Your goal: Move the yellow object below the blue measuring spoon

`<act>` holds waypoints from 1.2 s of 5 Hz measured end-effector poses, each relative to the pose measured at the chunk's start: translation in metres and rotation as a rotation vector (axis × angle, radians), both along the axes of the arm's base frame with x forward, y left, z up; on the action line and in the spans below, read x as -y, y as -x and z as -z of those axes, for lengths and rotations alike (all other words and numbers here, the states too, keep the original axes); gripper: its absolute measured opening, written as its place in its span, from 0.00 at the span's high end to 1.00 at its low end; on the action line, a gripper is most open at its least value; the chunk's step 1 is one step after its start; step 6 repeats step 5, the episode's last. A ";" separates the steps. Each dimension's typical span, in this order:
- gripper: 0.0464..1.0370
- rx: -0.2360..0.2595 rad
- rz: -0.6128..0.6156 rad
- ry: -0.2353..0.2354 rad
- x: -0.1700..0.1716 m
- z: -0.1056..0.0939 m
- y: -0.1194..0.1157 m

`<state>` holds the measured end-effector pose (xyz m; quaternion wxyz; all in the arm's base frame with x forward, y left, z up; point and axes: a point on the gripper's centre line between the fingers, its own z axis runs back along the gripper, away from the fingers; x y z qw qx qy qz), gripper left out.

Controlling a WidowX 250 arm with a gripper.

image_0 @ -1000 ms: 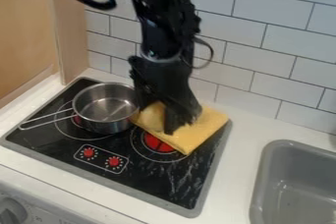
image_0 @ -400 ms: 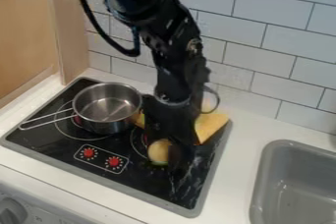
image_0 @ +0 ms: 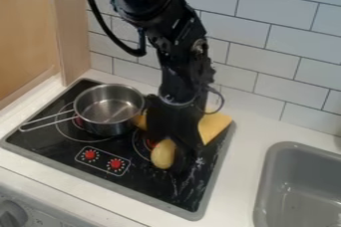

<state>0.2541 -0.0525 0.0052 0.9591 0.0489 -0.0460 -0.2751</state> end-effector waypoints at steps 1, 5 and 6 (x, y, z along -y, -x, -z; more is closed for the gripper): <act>0.02 -0.003 -0.007 -0.008 -0.002 0.000 0.000; 0.04 0.222 0.066 0.098 0.000 -0.087 -0.003; 0.04 0.222 0.066 0.098 0.000 -0.087 -0.003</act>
